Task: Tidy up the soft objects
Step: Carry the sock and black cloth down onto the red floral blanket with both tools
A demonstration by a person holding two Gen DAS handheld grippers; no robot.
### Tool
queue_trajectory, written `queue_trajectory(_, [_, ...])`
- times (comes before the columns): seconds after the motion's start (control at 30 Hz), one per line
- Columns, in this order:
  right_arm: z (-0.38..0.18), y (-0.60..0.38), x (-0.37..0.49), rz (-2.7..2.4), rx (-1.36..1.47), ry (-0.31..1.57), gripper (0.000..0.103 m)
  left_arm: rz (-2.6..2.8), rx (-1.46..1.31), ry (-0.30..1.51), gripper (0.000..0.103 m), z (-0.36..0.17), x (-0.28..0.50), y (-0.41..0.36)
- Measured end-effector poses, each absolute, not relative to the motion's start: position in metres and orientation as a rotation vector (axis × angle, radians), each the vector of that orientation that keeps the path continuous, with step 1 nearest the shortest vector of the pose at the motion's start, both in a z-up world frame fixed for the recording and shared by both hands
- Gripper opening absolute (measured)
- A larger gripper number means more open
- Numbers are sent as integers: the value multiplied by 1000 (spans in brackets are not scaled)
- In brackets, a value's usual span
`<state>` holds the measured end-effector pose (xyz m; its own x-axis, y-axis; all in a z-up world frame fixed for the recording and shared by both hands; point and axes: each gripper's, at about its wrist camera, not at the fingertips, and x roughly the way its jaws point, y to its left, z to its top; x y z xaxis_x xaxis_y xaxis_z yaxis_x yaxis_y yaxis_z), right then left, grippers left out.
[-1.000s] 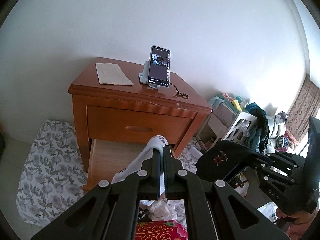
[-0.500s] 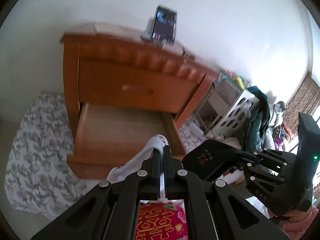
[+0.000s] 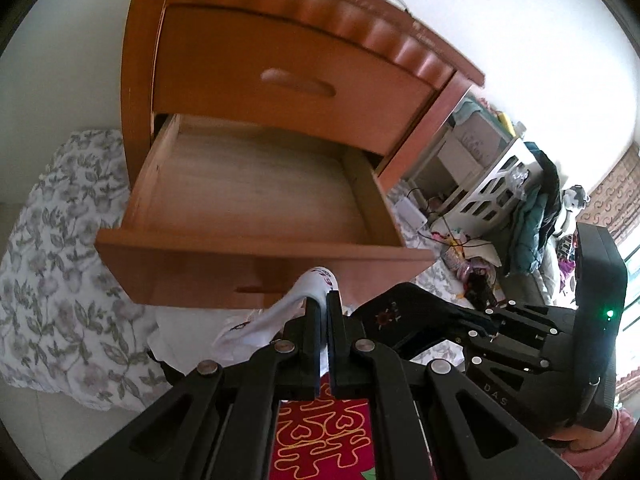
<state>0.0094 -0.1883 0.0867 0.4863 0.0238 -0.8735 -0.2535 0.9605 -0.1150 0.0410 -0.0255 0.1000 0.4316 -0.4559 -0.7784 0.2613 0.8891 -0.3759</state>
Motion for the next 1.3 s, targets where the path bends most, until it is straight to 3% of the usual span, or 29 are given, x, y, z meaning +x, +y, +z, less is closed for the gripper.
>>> queue_trajectory(1.2, [-45,-191,46,128,-239,1300,11,-318,-238,1339,2,-50,69,-32])
queue_trajectory(1.3, [-51,-192,46,126,-235,1310,11,-308,-237,1357,7,-56,70,-33])
